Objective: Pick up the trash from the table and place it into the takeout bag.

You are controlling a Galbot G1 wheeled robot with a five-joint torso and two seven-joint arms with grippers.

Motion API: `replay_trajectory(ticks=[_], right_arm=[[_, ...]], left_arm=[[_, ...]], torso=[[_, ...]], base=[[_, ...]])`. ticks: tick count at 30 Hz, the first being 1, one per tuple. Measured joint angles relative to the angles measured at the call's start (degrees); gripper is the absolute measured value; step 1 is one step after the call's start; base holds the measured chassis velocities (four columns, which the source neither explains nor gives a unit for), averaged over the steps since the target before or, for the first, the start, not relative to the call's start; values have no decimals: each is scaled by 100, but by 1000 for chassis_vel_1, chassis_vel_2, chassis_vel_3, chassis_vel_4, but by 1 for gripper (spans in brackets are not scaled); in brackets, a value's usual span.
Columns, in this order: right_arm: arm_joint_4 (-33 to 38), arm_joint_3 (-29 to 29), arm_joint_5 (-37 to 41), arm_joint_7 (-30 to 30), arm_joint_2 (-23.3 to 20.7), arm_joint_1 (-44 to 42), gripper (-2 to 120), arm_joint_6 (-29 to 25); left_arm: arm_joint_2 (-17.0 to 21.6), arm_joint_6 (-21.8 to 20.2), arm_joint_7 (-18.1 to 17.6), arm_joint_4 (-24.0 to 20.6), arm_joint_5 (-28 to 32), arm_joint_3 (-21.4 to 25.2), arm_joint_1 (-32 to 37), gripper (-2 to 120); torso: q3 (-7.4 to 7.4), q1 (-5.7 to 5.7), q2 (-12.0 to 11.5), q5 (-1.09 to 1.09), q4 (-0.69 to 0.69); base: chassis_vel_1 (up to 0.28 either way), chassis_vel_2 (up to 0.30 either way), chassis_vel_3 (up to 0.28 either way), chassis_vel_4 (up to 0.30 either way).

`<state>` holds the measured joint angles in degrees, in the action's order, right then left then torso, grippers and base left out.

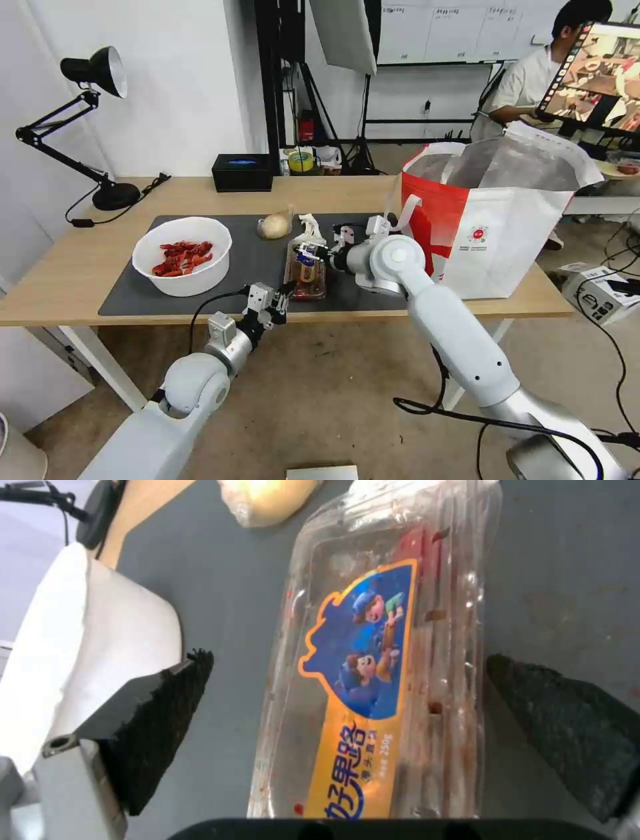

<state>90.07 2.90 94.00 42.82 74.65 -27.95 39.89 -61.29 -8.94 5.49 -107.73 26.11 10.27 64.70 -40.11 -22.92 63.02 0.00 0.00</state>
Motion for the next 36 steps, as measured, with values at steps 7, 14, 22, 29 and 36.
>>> replay_trajectory(ticks=[7, 14, 22, 29, 36], right_arm=[[-93, 53, 53, 24, 86, 42, 100, 48], [-242, 109, 48, 56, 161, 108, 100, 99], [-352, 168, 77, 194, 189, 186, 85, 140], [-359, 167, 128, 297, 119, 146, 57, 140], [-388, 119, 159, 368, 150, 104, 32, 137]], left_arm=[[-9, 7, 2, -1, 19, -17, 1, 0], [-17, 19, 2, 23, 28, -26, 2, 0], [-24, 42, 2, 30, 35, -51, -35, 0], [12, 111, 2, 17, 51, -44, -35, 0], [64, 122, 3, -24, 126, -3, -26, 0]], torso=[[0, 0, 0, 0, 0], [0, 0, 0, 0, 0], [0, 0, 1, 0, -1], [2, 1, 2, 0, -2], [2, 1, 2, 0, -1]], base=[[0, 0, 0, 0], [0, 0, 0, 0], [0, 0, 0, 0], [0, 0, 0, 0], [0, 0, 0, 0]])
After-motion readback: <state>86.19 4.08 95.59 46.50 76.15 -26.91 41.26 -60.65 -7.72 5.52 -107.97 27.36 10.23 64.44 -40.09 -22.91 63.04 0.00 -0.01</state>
